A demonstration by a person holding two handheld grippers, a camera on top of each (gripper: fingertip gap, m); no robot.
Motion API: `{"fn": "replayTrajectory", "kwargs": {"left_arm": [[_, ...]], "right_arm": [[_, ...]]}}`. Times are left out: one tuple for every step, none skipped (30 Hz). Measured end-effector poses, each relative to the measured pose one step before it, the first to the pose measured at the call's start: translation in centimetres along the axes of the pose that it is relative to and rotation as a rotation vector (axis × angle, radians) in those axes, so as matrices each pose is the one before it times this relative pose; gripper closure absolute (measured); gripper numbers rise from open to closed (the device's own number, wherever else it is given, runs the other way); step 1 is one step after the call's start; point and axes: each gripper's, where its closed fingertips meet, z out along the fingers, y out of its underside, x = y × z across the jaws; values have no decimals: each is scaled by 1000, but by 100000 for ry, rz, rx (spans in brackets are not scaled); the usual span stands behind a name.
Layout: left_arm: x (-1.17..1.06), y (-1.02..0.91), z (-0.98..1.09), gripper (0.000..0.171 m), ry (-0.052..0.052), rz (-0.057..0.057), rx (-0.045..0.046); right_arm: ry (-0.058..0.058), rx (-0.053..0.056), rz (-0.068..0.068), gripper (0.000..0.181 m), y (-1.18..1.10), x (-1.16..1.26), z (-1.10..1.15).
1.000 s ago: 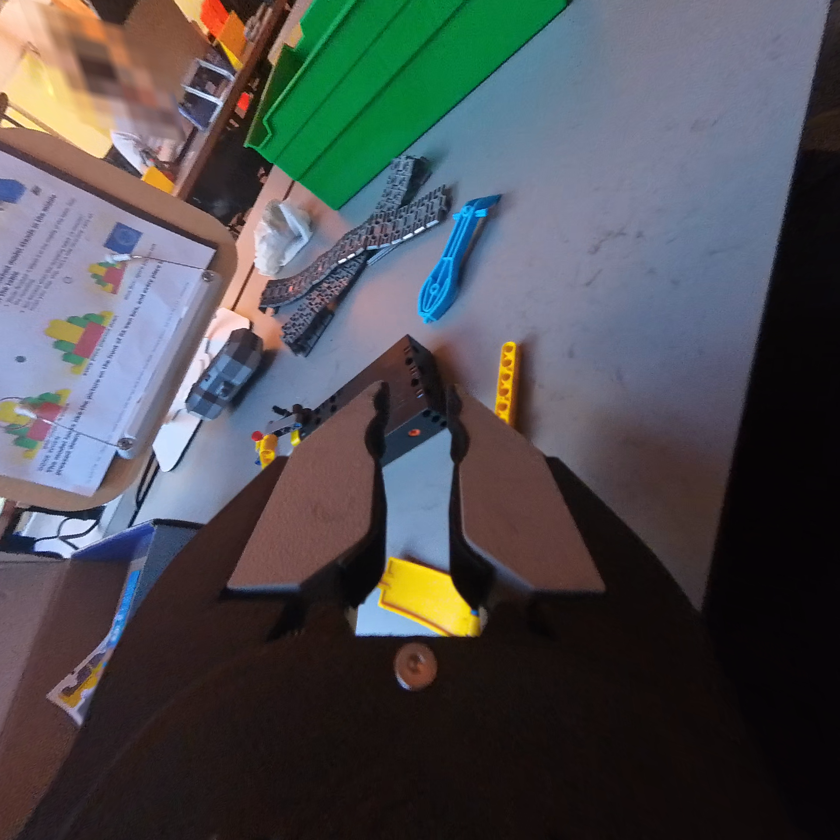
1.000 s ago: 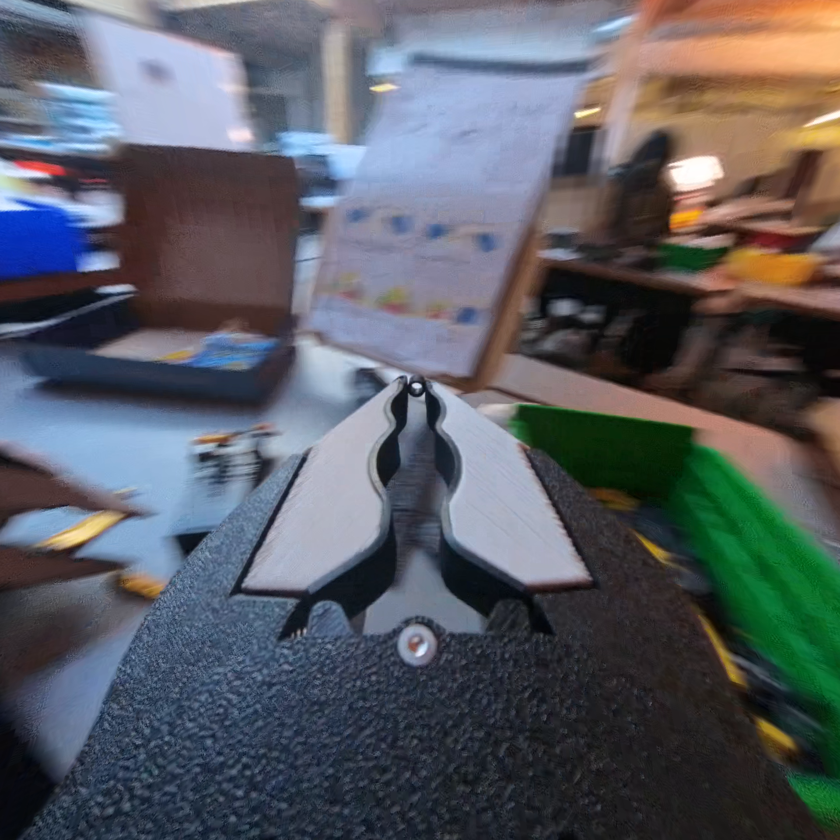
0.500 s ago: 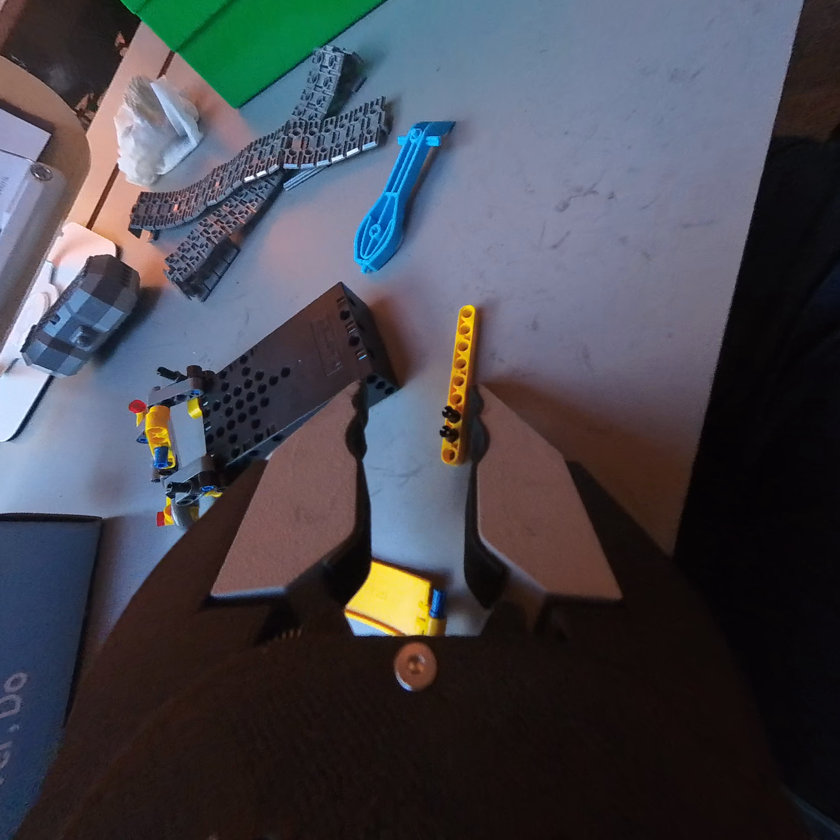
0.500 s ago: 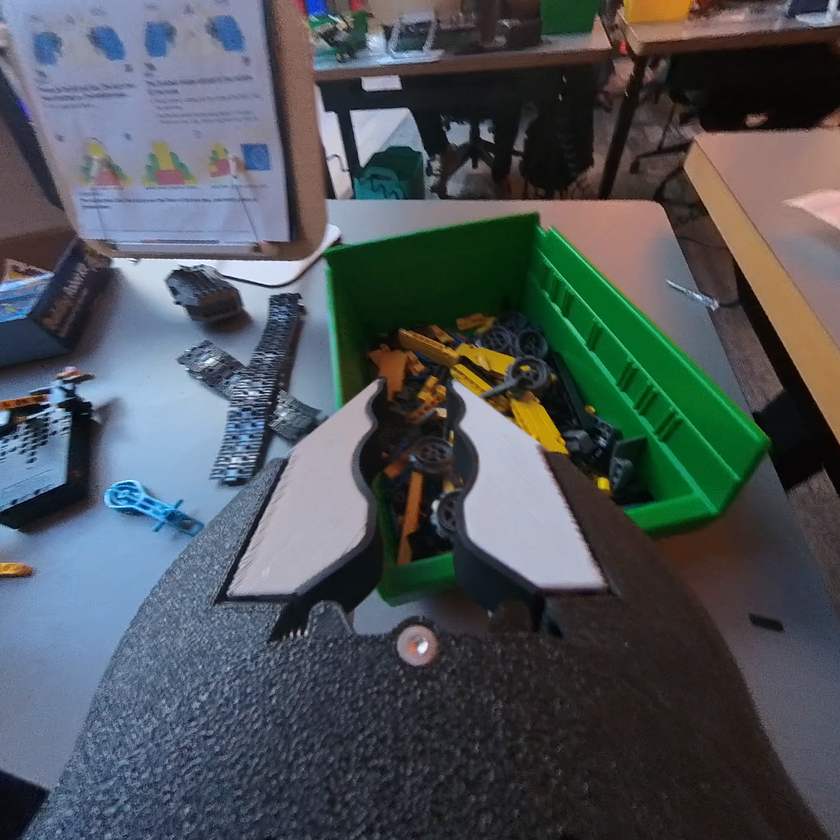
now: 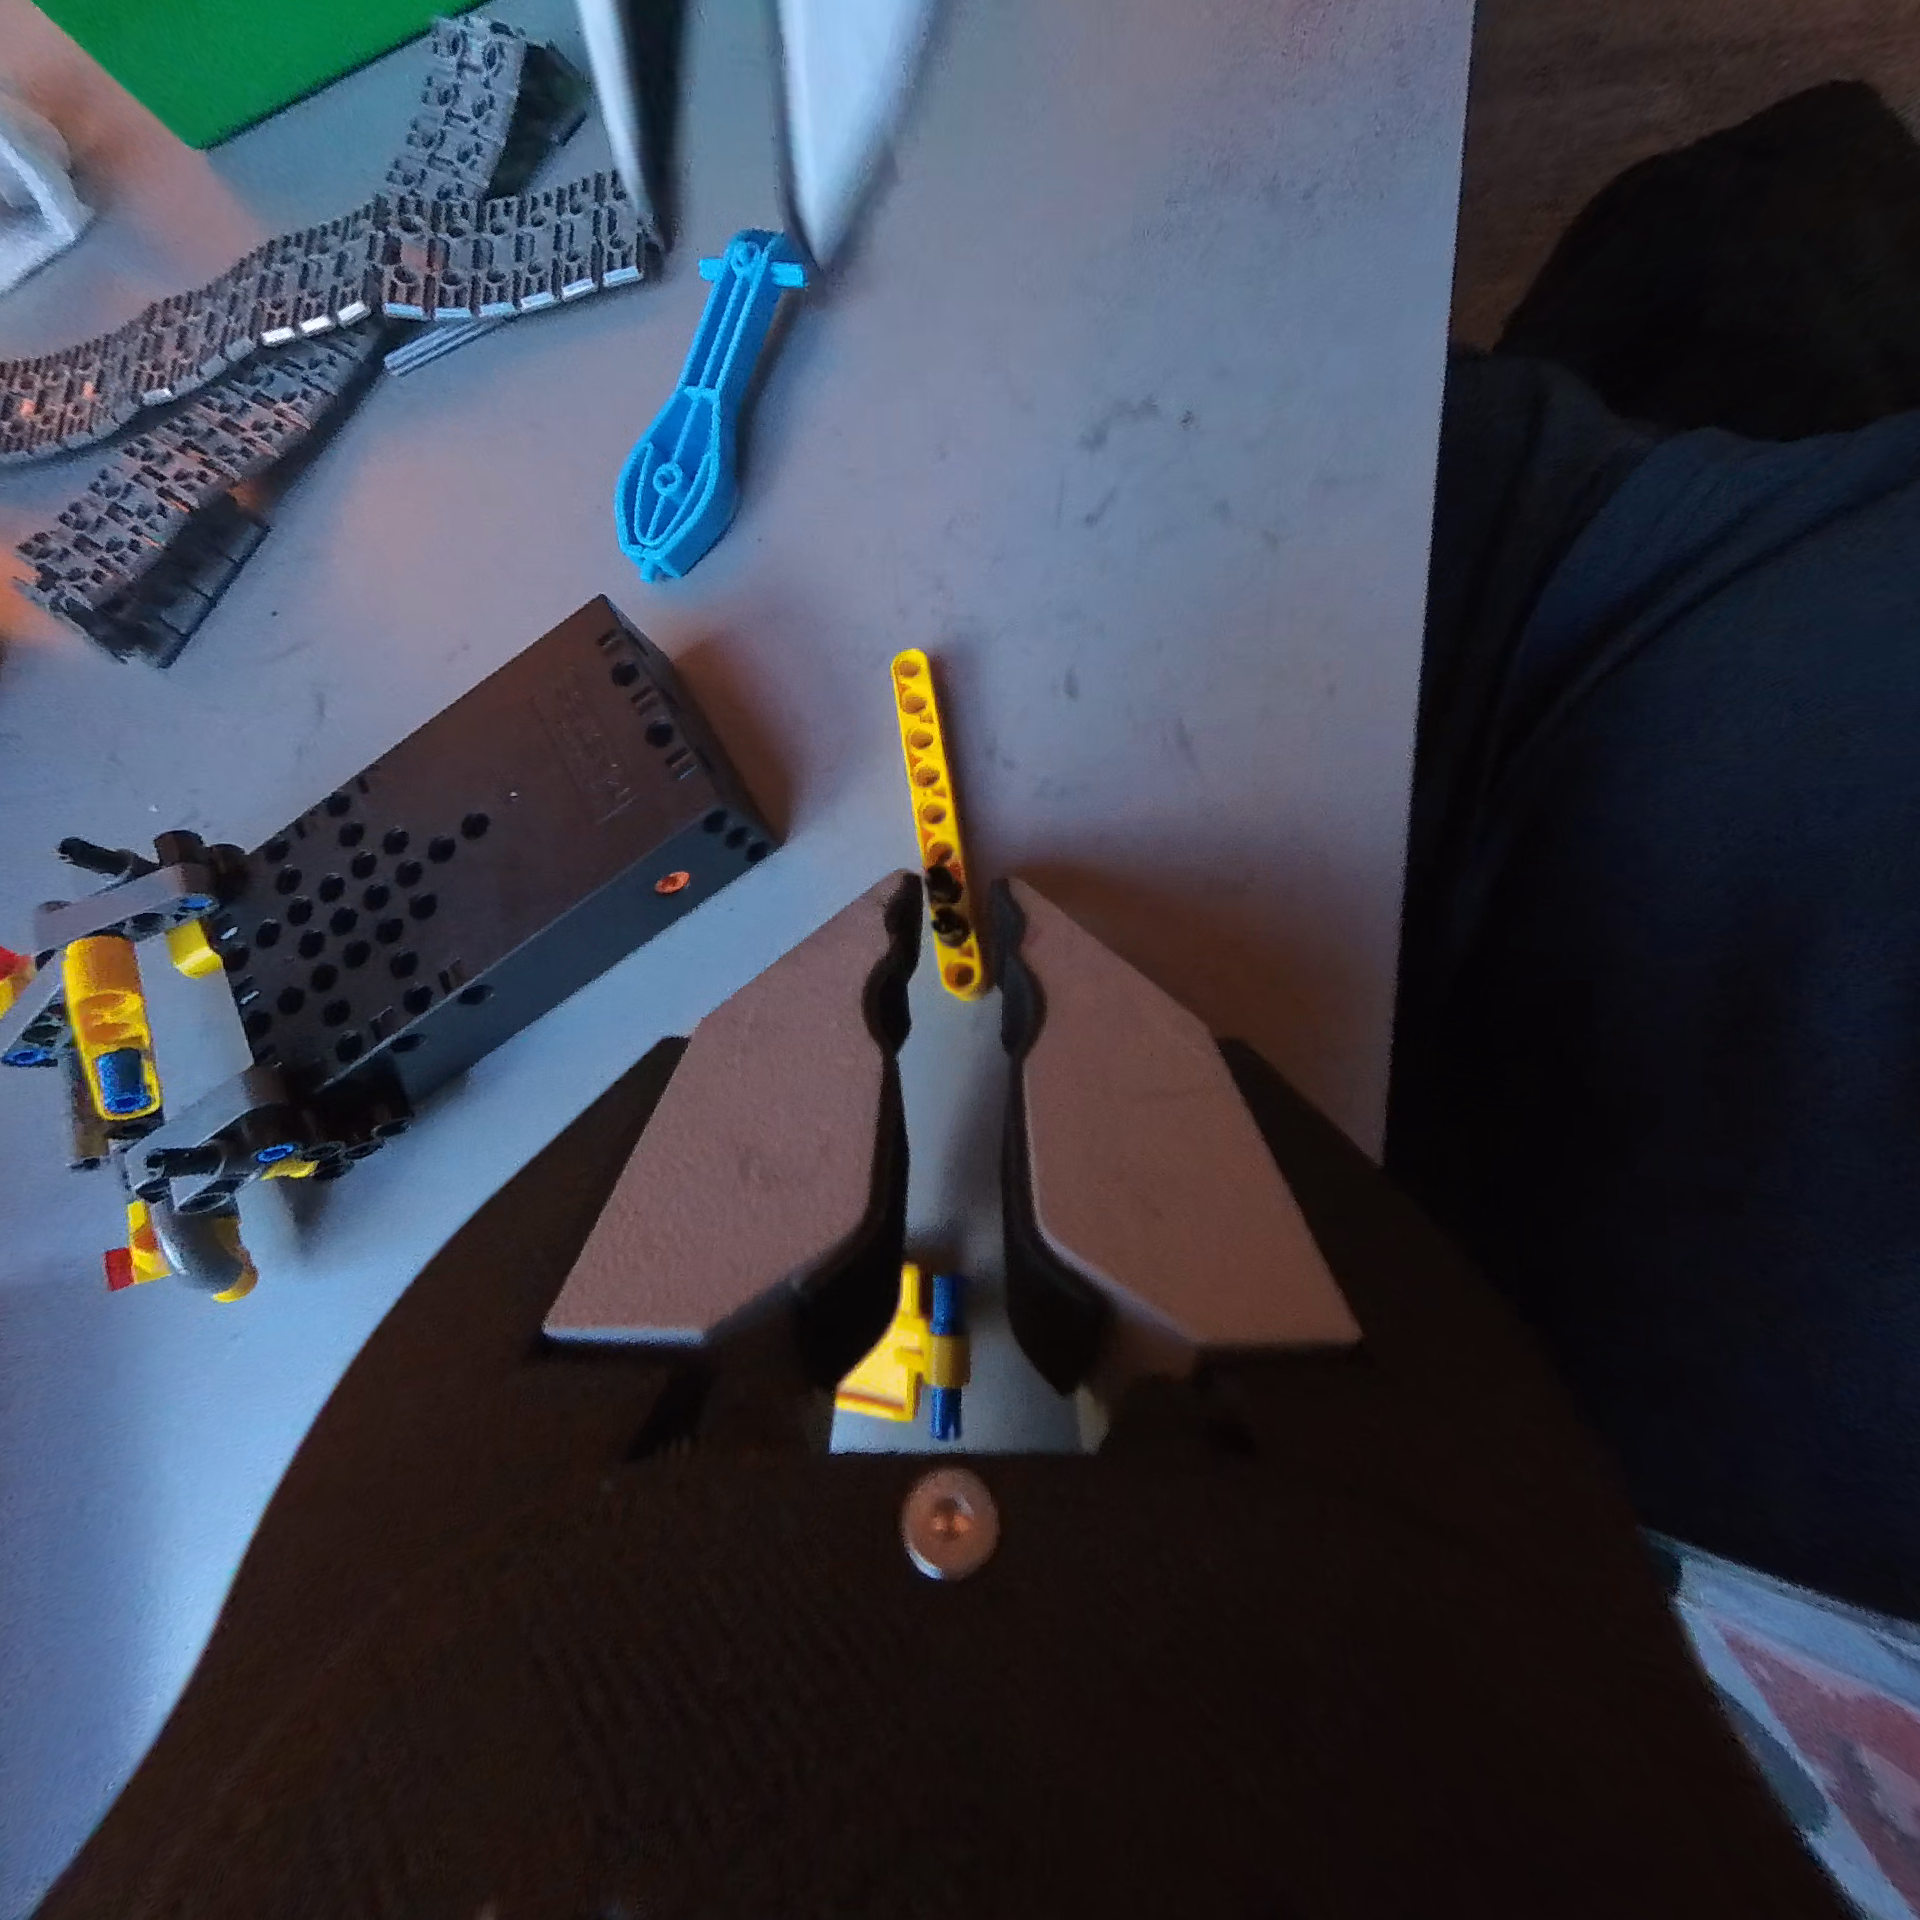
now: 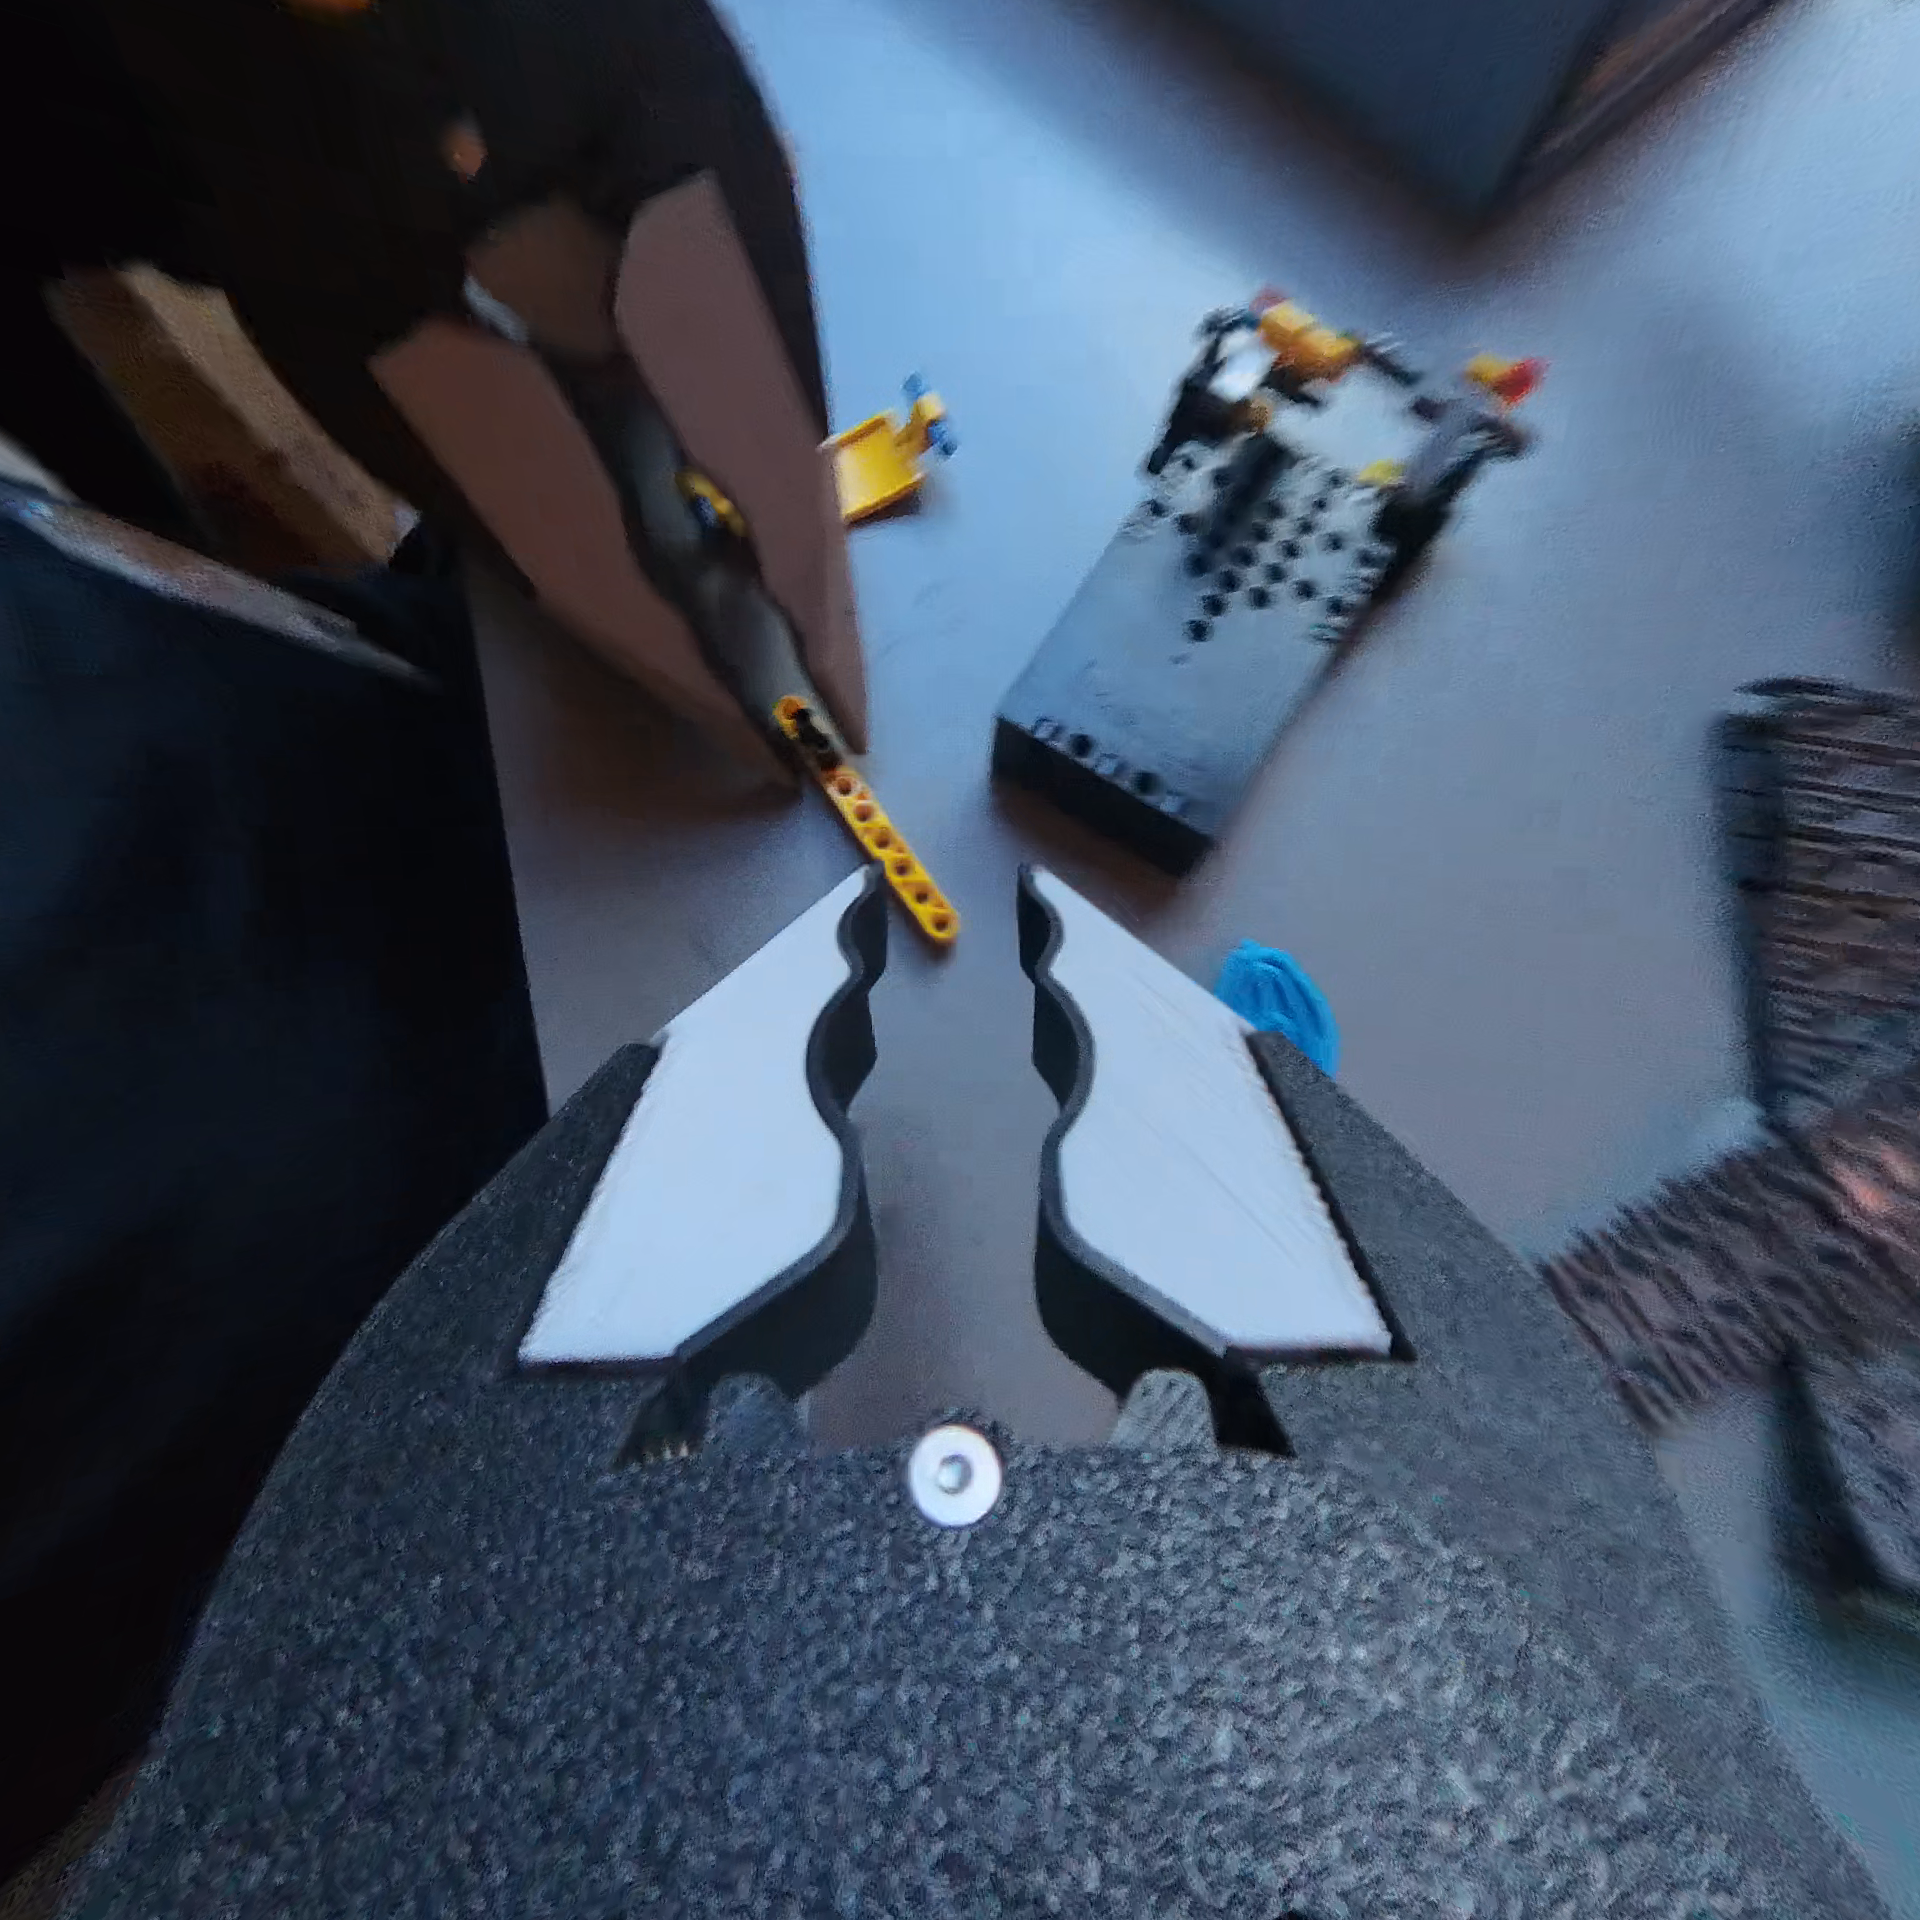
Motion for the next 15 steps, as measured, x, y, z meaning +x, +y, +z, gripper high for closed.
{"fn": "replayTrajectory", "kwargs": {"left_arm": [[-18, 79, -66, 161, 733, -644, 83], [-40, 81, -74, 161, 744, -716, 238], [-136, 119, -115, 158, 275, -781, -27], [-239, 159, -159, 154, -295, -704, -559], [-166, 195, -173, 152, 92, -268, -850], [-136, 187, -183, 150, 189, 36, -932], [-158, 195, -161, 149, -32, 111, -984], [-64, 154, -121, 149, 268, -15, -674], [73, 89, -58, 150, 928, -122, -175], [180, 13, 4, 154, 1334, -198, 249], [161, -14, 29, 157, 1058, -194, 411], [130, -32, 43, 160, 844, -244, 472], [152, -19, 34, 163, 1053, -200, 429], [-5, -19, 30, 163, 232, -258, 404], [-40, -14, 12, 162, 212, -475, 289]], "right_arm": [[-2857, -2835, -1311, 157, 338, -790, 1219], [-1545, -1820, -1804, 157, 235, -526, 945], [-237, -1377, -1782, 157, 185, -269, 717], [432, -1478, -1455, 157, 202, -100, 513], [1192, -1094, -858, 158, 159, 98, 333], [1125, -420, 32, 158, 81, 173, 224], [252, 33, 1091, 159, 54, 117, 169], [-661, 247, 1501, 159, 37, 18, 147], [-966, 113, 1201, 160, 97, -46, 145], [-1607, 461, 1148, 167, 52, -163, 105], [-2258, 621, 1601, 171, 9, -265, 45], [-2023, 432, 2026, 172, 1, -210, 2], [-2052, 329, 2324, 172, 0, -167, -46], [-2353, 511, 2610, 173, 4, -185, -81], [-2219, 1334, 2903, 174, -91, -140, -125]]}}
